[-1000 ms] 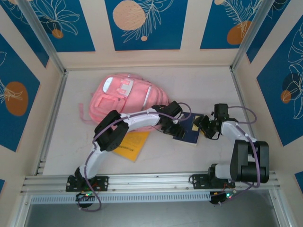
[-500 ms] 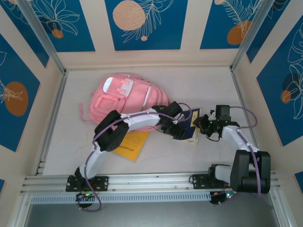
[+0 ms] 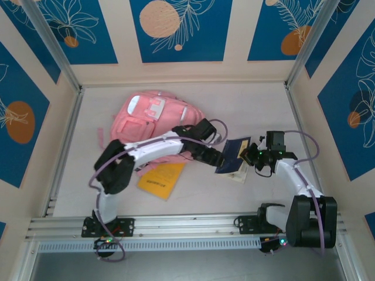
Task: Pack the student bag
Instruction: Pick up the book from the middle-right of the table, then pass the book.
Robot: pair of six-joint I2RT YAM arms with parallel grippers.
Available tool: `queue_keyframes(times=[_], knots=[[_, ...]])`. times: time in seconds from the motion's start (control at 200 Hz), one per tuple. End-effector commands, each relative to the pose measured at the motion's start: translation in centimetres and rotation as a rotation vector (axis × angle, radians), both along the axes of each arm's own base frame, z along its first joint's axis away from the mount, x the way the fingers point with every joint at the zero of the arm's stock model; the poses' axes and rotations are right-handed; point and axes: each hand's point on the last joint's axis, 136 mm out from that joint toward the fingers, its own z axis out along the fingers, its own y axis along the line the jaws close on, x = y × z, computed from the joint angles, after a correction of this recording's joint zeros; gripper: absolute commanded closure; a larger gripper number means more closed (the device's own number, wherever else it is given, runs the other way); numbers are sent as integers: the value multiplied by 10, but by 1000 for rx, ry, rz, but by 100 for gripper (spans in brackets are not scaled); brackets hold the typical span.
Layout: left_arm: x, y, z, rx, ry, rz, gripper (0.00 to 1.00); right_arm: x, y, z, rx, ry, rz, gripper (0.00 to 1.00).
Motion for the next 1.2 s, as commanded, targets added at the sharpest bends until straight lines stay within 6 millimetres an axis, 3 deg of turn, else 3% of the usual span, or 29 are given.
queue_keyframes(times=[0.0,0.325,0.44,0.585,0.755,0.915,1.025,1.195], knots=[[8,34,25,-4,-15,87,33,-5,20,28,66,-63,85,96],[8,89,55,-146,60,233,23,-26,69,105,295,-311,251,97],[10,89,71,-224,82,241,16,-34,88,129,365,-369,326,97],[8,75,84,-332,134,217,17,-42,111,151,423,-417,402,97],[10,67,83,-381,173,220,33,-43,121,164,453,-446,417,97],[12,71,77,-390,180,246,50,-44,124,170,481,-454,415,97],[13,71,75,-430,197,262,64,-44,125,168,491,-445,412,98],[13,63,72,-483,237,258,74,-42,124,163,497,-442,400,100]])
